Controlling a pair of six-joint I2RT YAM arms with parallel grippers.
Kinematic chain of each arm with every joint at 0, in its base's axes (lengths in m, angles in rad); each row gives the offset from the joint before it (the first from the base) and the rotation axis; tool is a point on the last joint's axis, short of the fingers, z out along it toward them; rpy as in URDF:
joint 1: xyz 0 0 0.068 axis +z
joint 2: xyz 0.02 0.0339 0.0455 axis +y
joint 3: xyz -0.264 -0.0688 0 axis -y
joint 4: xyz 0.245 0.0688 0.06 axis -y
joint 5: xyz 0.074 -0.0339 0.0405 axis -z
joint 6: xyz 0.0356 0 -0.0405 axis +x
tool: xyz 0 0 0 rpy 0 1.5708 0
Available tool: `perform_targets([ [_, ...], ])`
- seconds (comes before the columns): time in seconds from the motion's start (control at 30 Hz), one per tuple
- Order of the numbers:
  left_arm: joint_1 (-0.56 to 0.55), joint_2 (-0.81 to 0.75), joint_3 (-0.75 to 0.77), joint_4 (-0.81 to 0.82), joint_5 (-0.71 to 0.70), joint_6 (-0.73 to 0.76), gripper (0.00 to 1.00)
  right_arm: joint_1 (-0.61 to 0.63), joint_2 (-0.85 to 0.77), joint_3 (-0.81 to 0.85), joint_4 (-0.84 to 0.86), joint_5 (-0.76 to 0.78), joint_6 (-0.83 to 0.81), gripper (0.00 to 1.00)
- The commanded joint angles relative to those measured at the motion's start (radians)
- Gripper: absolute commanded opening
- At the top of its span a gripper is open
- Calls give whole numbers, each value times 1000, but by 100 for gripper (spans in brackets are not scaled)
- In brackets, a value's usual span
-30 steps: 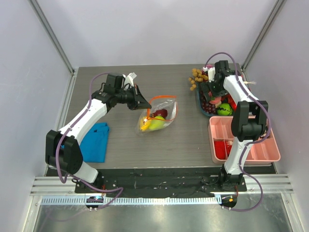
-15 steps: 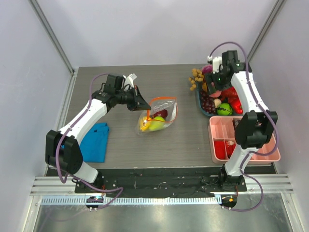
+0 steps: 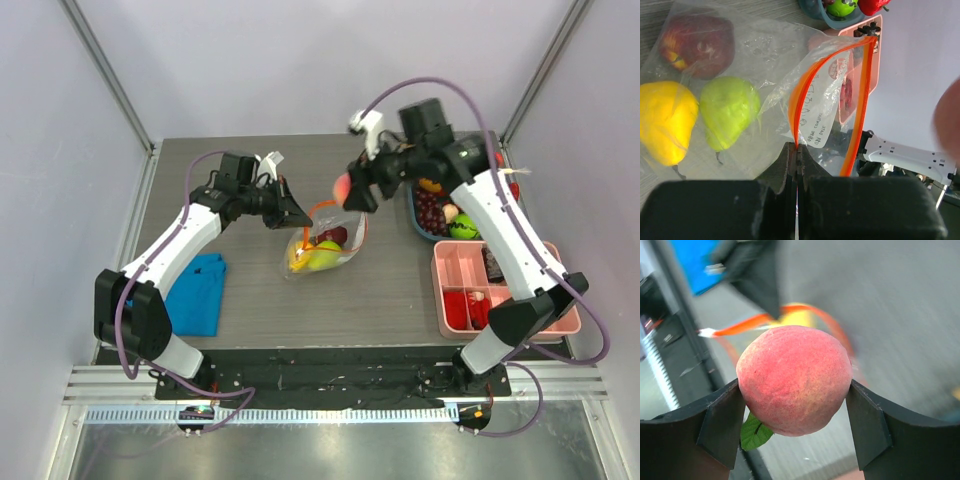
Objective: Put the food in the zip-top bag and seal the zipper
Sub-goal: Place the fake fruit in the zipper food storage bag, then adjust the zipper food storage bag at the center of the board.
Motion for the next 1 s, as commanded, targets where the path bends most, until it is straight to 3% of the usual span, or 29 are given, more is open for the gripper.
perform_targets([
  [0.0, -3, -4, 45, -2, 29, 21, 0, 139, -20, -68, 42, 38, -38, 62],
  [0.13, -3, -1, 56, -10, 33, 24, 0, 226, 15, -101, 24, 114, -90, 69],
  [0.23, -3, -3, 67, -18, 38, 28, 0, 265, 32, -121, 7, 213, -115, 92],
  [0.33, -3, -4, 73, -21, 52, 25, 0, 265, 41, -115, 7, 304, -95, 100],
  [0.47, -3, -1, 78, -21, 69, 24, 0, 253, 15, -105, 28, 326, -64, 100],
  [0.57, -3, -1, 76, -22, 73, 22, 0, 222, -23, -122, 18, 258, -93, 100],
  [0.7, -3, -4, 74, -22, 73, 27, 0, 211, -120, -203, -7, 188, -274, 98],
  [0.97, -3, -4, 64, -13, 78, 24, 0, 237, -247, -372, -8, 36, -475, 94],
])
